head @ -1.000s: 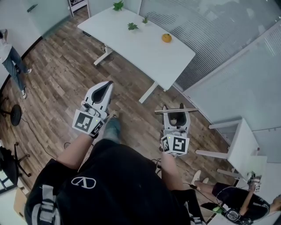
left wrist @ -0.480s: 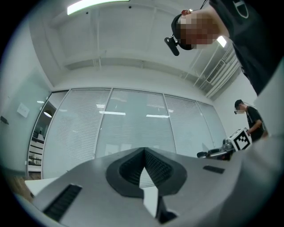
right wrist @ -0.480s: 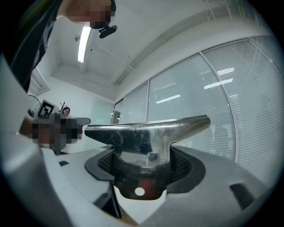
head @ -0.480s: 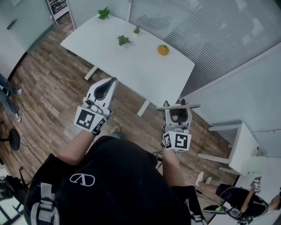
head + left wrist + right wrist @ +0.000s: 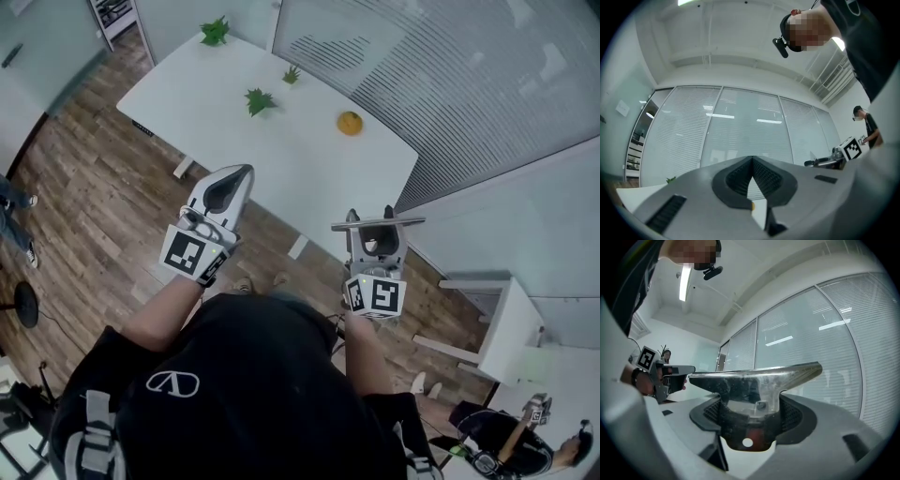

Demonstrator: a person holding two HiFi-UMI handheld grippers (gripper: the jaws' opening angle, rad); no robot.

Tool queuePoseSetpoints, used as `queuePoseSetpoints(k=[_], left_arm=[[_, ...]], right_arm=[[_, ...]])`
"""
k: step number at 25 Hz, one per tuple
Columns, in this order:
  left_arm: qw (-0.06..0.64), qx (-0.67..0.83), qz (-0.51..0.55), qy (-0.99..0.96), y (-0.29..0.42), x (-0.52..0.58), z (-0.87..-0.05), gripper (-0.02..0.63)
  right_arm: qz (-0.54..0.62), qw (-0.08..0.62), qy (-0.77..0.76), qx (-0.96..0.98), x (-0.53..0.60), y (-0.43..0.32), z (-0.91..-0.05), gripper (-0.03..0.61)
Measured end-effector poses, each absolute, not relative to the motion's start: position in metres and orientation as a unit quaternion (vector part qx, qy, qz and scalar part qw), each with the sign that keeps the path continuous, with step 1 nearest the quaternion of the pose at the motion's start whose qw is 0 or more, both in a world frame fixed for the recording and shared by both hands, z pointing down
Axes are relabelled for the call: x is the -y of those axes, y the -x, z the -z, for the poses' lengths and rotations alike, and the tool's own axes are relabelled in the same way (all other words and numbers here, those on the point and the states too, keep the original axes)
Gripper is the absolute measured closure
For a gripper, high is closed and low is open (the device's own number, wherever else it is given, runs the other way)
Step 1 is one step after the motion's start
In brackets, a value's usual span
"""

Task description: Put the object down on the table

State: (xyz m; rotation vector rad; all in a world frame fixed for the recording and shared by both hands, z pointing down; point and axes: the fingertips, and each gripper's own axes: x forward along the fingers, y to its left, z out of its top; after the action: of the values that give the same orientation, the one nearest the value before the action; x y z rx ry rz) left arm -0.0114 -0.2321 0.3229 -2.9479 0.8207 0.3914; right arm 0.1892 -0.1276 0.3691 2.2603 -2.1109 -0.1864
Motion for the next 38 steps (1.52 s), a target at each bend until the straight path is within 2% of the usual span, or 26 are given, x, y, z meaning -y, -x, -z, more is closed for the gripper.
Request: queuePoseSetpoints(k=[14,23,29,38], left_arm=[[0.017,-0.324,-0.115,0.939,-0.042,0.302,-0.333,0.609],[0.023,-0.342,-0.129,0.931,-0.05,0.326,-0.332,0.609],[0.021,-0.34,-0.12,0.933,-0.051,0.327,-0.341,0.609],[0.014,-0.34,-0.104,0.934,-0.049,0.326,-0.358,0.609]], right_arm=[[0.017,0.031,-0.685,0.728,0.224,-0.254,-0.396,0.27],[-0.033,0.072,-0.657,0.75,0.286,-0.269,-0.433,0.27],[-0.113,0.141,-0.602,0.778,0.337,-0.266,-0.501,0.27],[-0.211,0.306,-0.532,0.761,0.385,-0.278,-0.62,0.27]])
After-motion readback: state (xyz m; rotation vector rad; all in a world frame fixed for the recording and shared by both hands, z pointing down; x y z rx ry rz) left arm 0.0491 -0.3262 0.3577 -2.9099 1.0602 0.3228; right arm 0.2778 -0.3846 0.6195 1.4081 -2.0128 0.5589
